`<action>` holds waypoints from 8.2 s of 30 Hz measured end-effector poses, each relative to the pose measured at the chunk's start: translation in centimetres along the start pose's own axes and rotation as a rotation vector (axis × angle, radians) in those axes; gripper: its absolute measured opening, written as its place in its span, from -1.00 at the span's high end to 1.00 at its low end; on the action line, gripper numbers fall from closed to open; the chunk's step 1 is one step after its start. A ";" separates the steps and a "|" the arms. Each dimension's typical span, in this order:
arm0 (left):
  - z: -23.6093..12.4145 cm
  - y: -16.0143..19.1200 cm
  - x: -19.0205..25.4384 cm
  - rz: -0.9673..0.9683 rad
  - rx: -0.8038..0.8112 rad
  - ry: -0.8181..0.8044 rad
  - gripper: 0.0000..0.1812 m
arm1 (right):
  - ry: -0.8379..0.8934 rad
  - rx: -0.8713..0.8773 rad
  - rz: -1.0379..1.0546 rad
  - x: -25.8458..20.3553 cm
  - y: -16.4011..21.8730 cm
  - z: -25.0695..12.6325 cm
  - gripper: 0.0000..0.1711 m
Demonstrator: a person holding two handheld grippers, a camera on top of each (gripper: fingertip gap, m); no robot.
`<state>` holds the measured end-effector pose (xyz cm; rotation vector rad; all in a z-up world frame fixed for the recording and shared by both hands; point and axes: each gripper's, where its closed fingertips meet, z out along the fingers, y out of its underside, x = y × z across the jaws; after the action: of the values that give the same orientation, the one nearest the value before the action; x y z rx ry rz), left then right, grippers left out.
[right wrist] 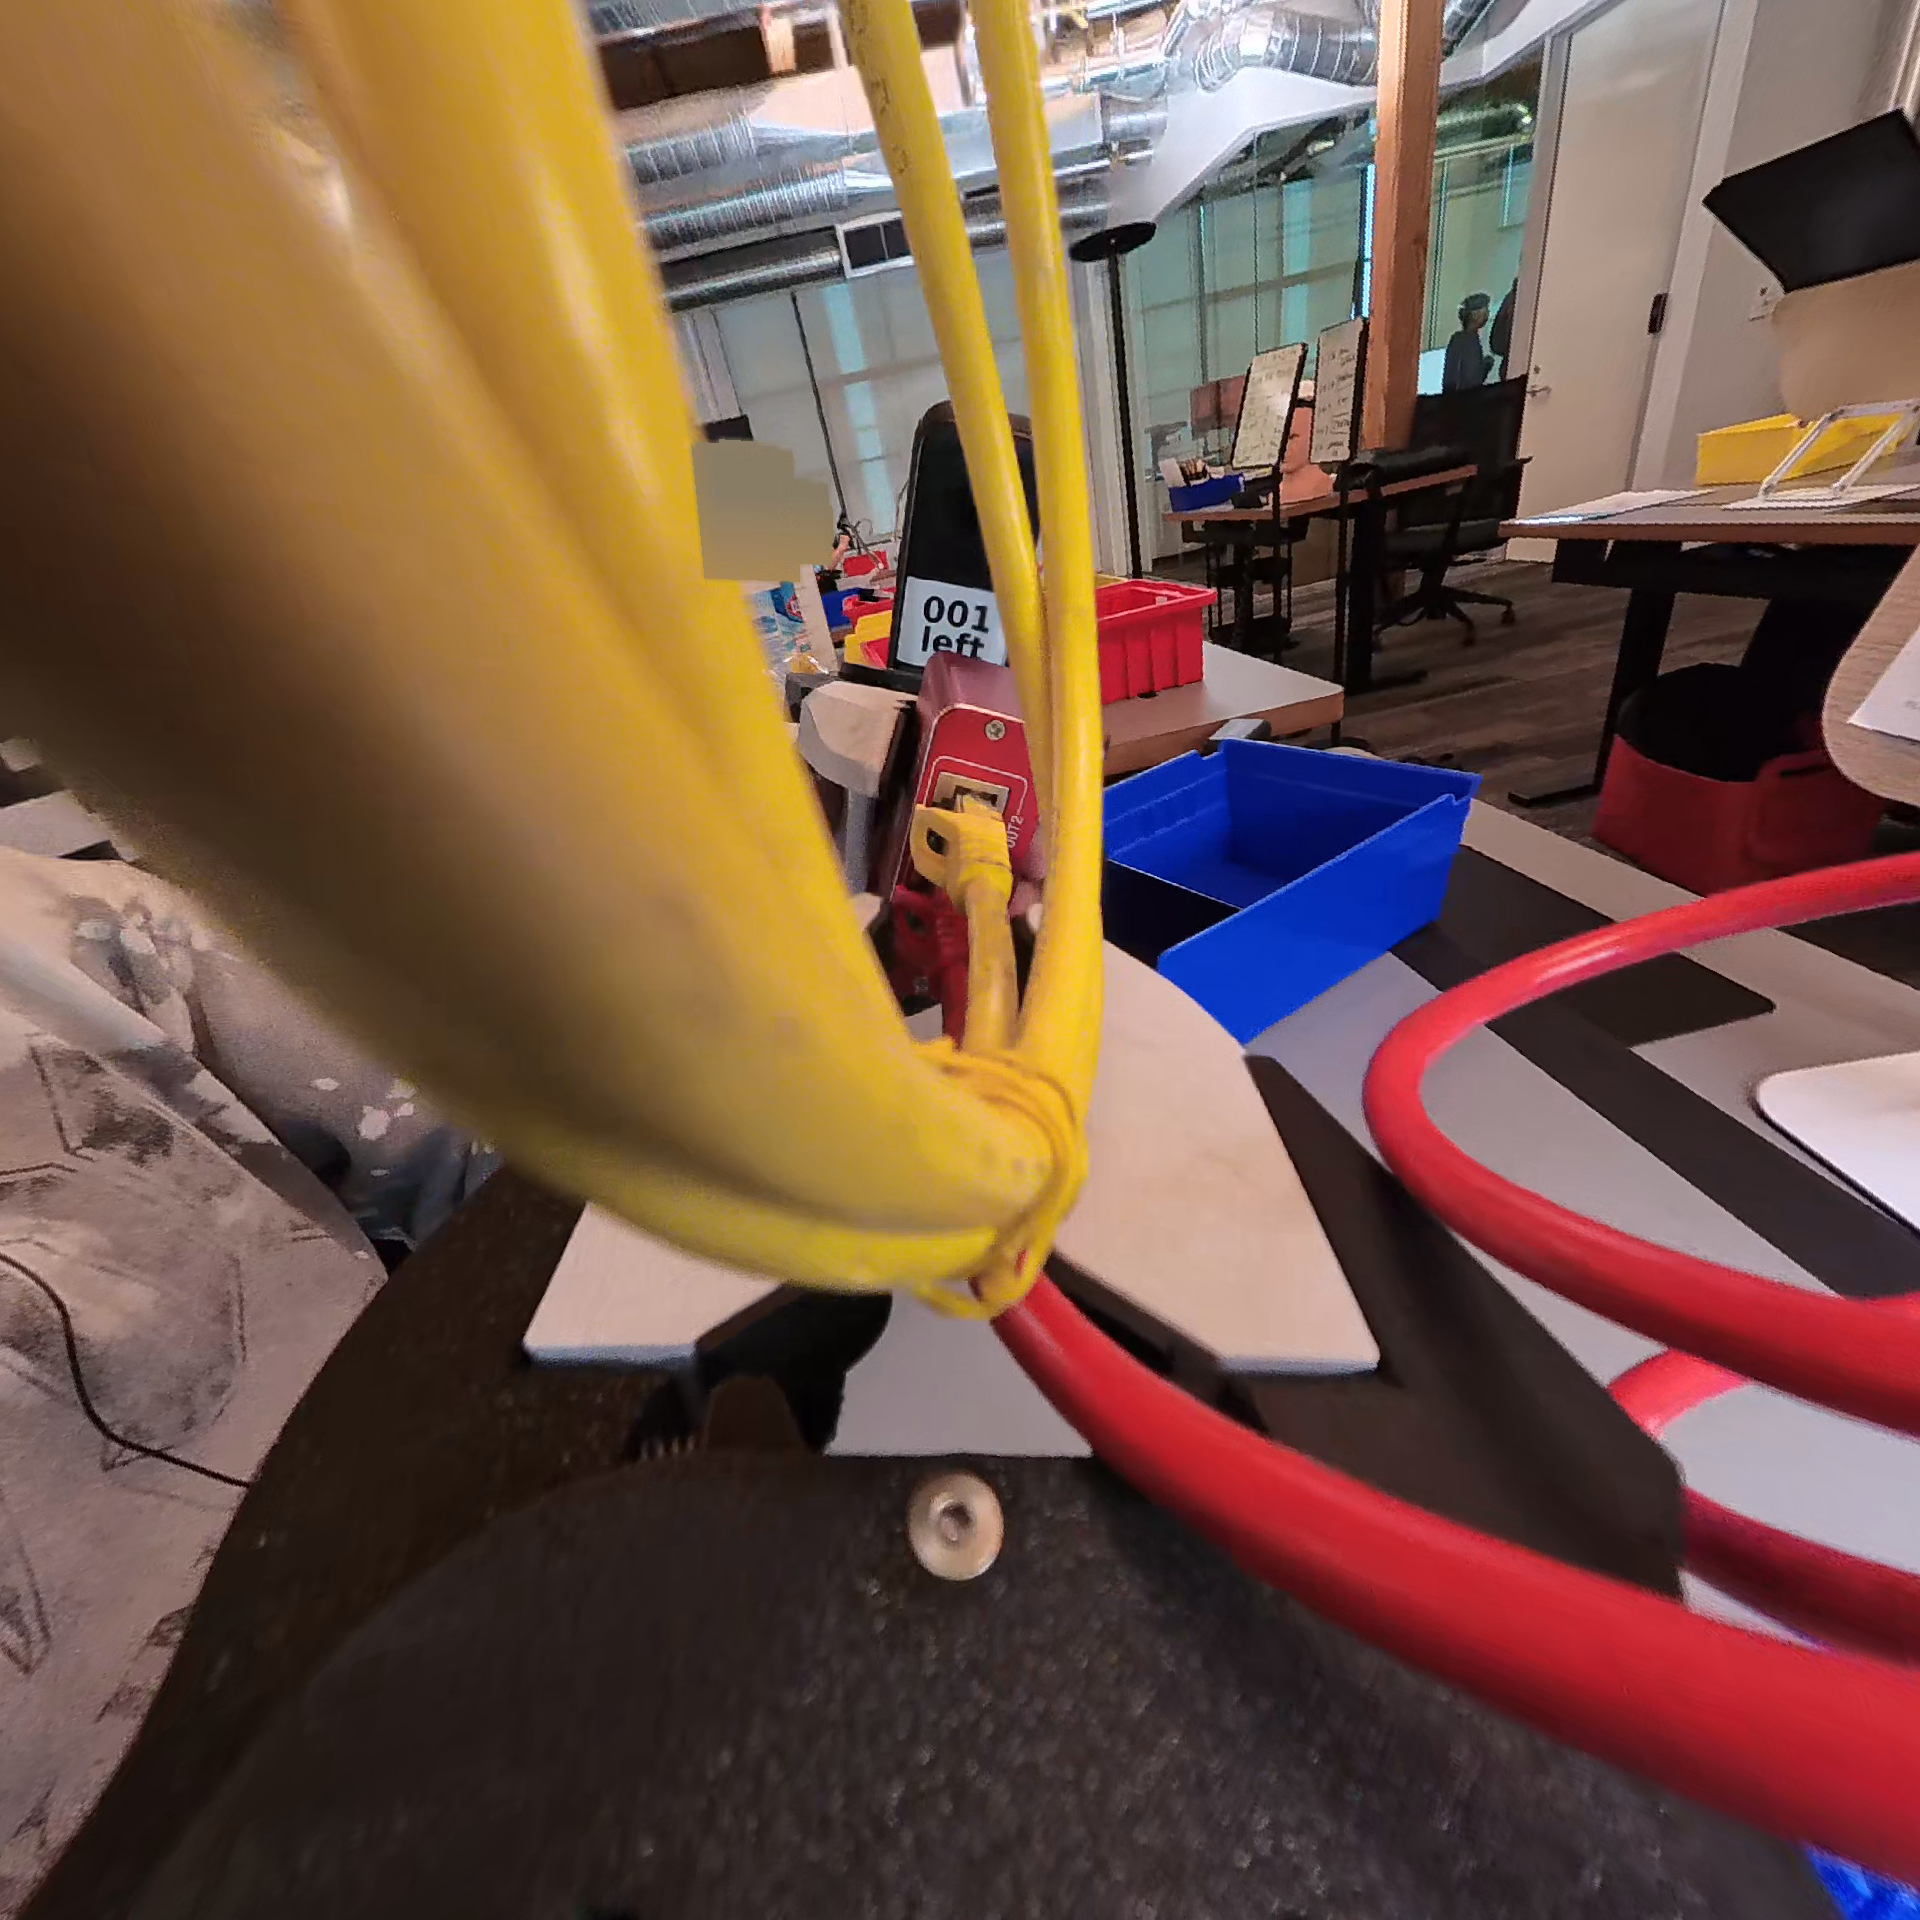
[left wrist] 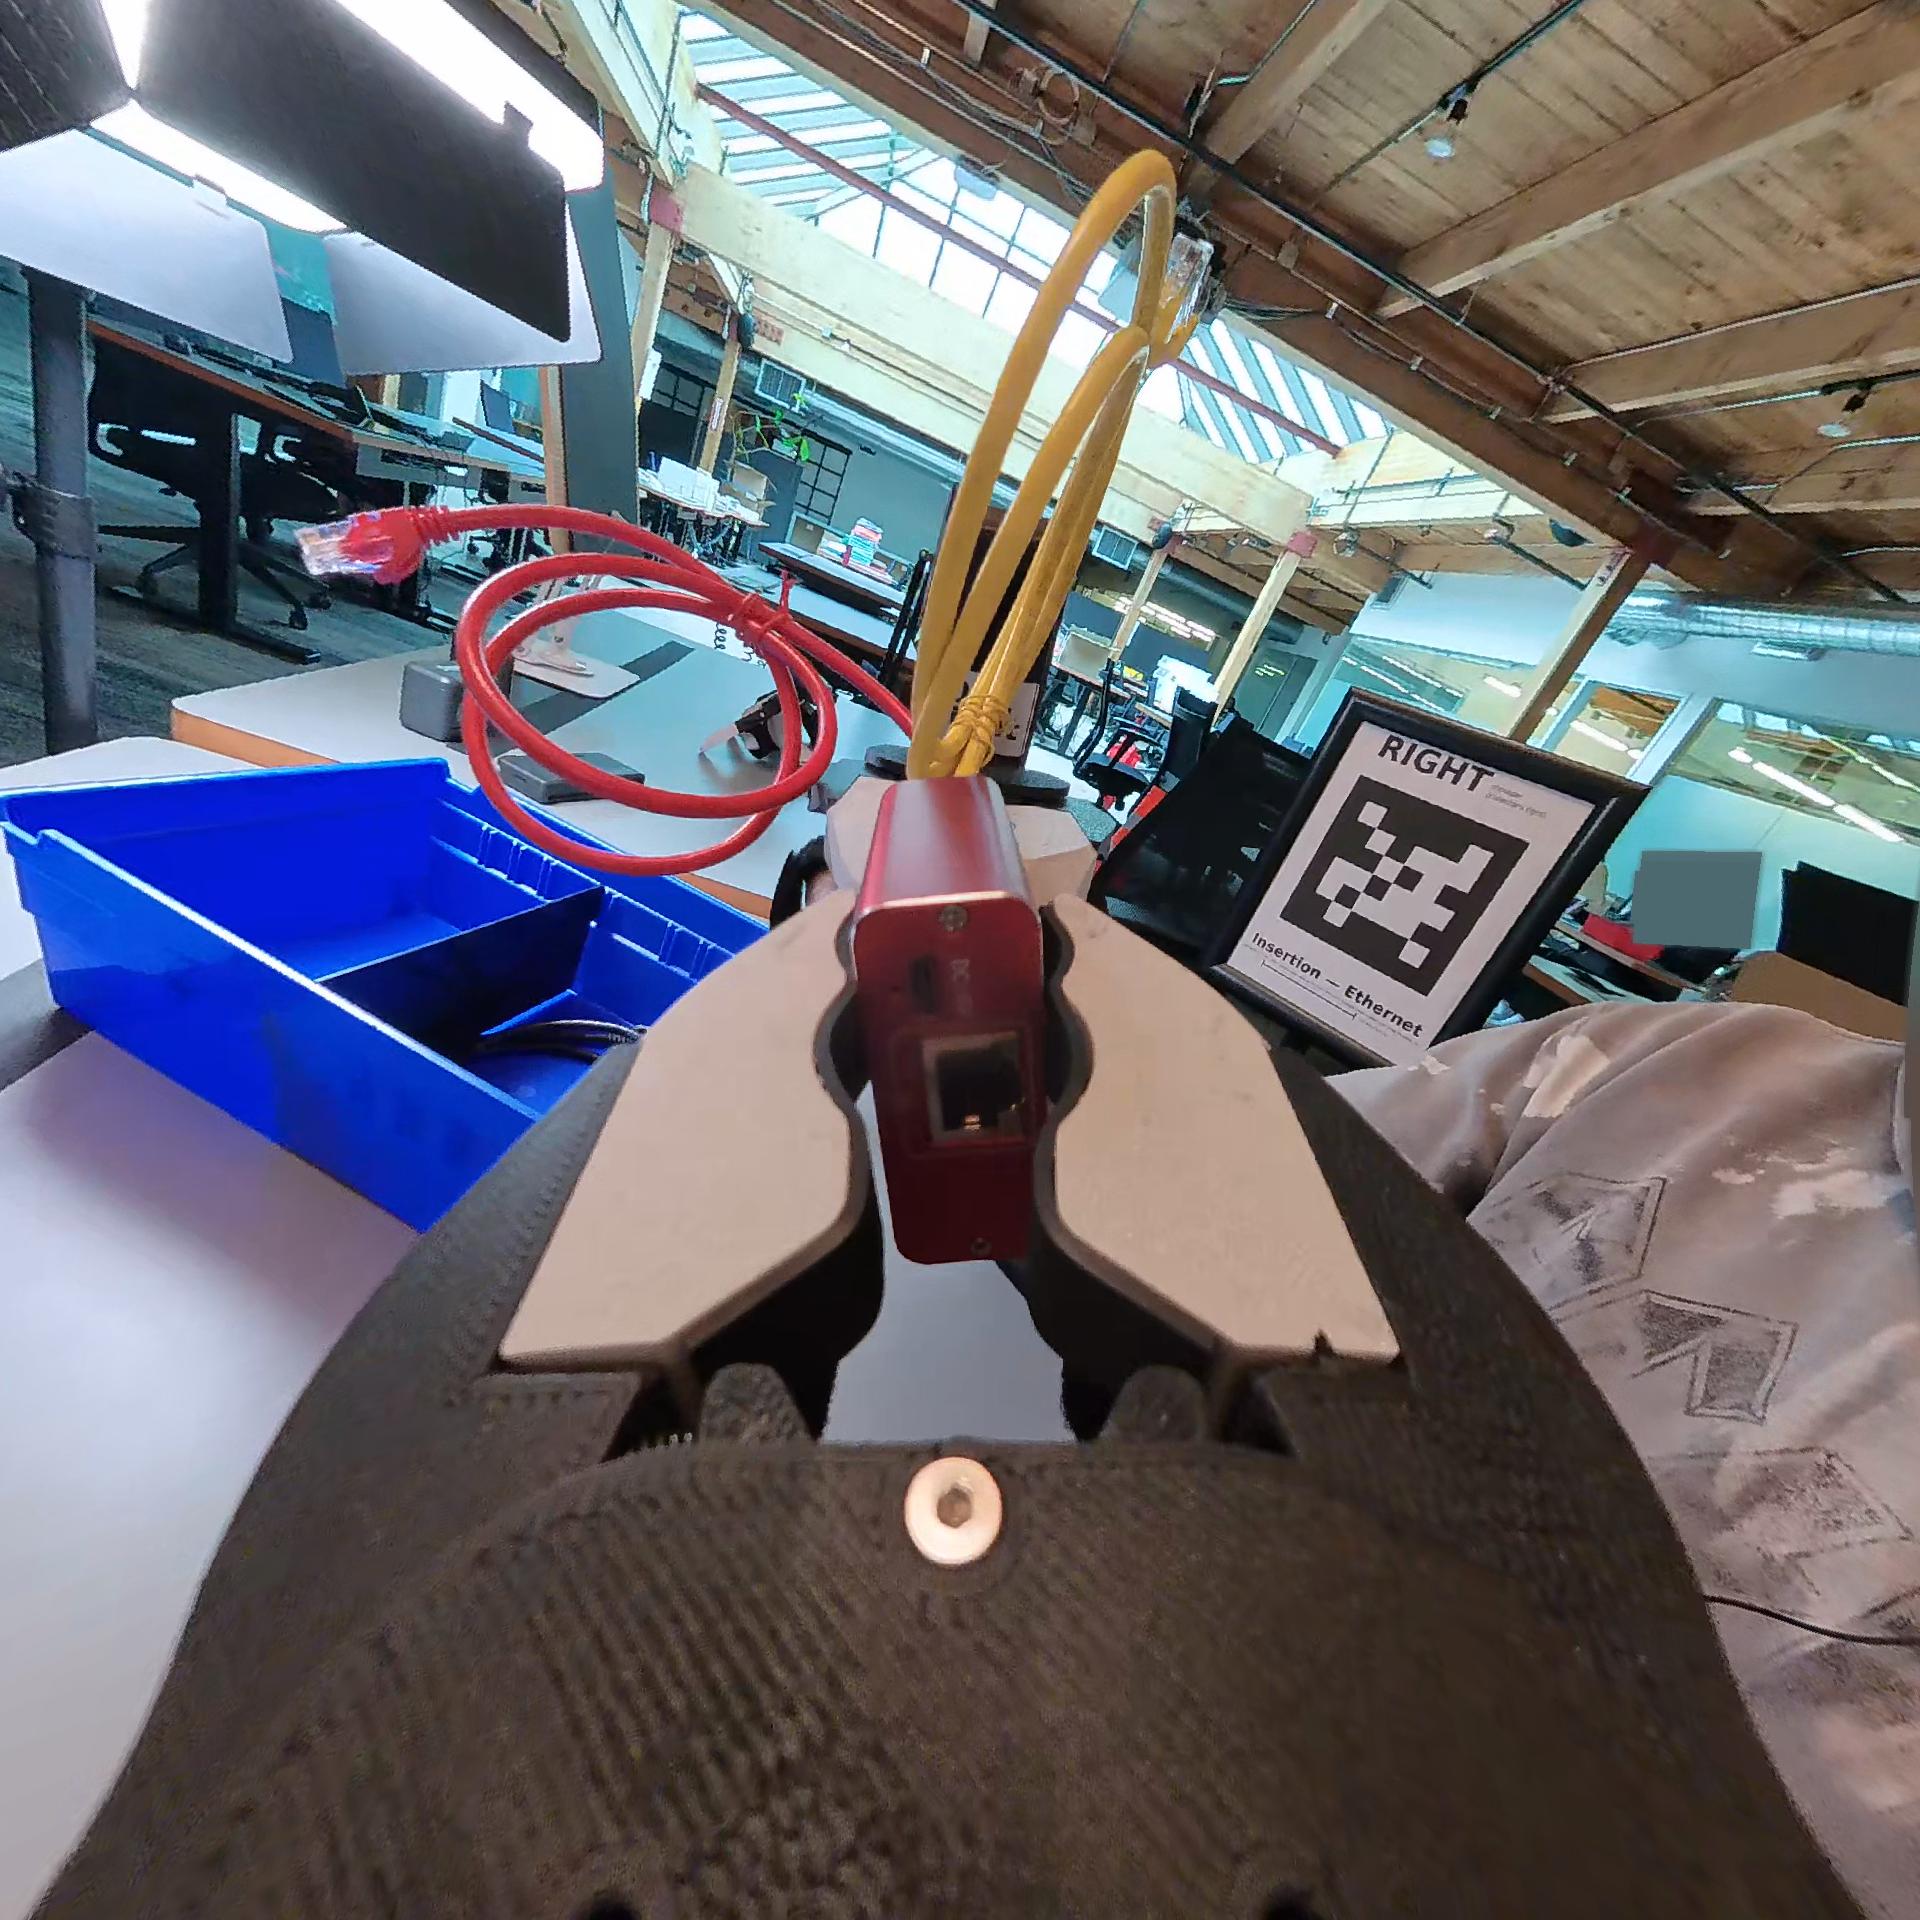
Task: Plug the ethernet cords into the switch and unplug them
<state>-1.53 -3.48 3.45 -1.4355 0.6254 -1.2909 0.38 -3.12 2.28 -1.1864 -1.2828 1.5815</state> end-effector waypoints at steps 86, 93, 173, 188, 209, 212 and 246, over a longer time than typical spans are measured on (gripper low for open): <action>-9.6 -7.4 -1.6 0.170 0.243 -0.325 0.68 | 0.168 -0.522 0.057 5.7 -5.6 -19.6 0.88; -9.3 -7.2 -1.8 0.156 0.238 -0.313 0.68 | 0.448 -0.607 0.108 9.5 -4.1 -22.7 1.00; -3.3 -4.9 0.0 0.035 0.389 -0.020 0.67 | 0.023 0.096 -0.046 1.0 -1.2 4.6 0.45; 0.4 -0.9 0.2 0.208 0.140 -0.050 0.67 | -0.067 0.051 -0.167 0.0 -1.9 1.8 0.80; 0.8 0.2 2.2 0.336 -0.013 -0.032 0.67 | -0.156 0.004 -0.245 -2.4 -1.9 1.1 0.83; 0.8 0.2 2.2 0.340 -0.017 -0.040 0.67 | -0.151 0.009 -0.252 -2.3 -2.0 1.0 0.83; -7.3 -6.7 -0.6 0.308 0.276 -0.266 0.68 | 0.498 -0.624 0.154 12.1 5.5 -14.1 0.85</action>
<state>-10.21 -3.45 8.34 -1.2020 0.4484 -0.8876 10.56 11.00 -6.27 -1.9553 -1.3973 0.8900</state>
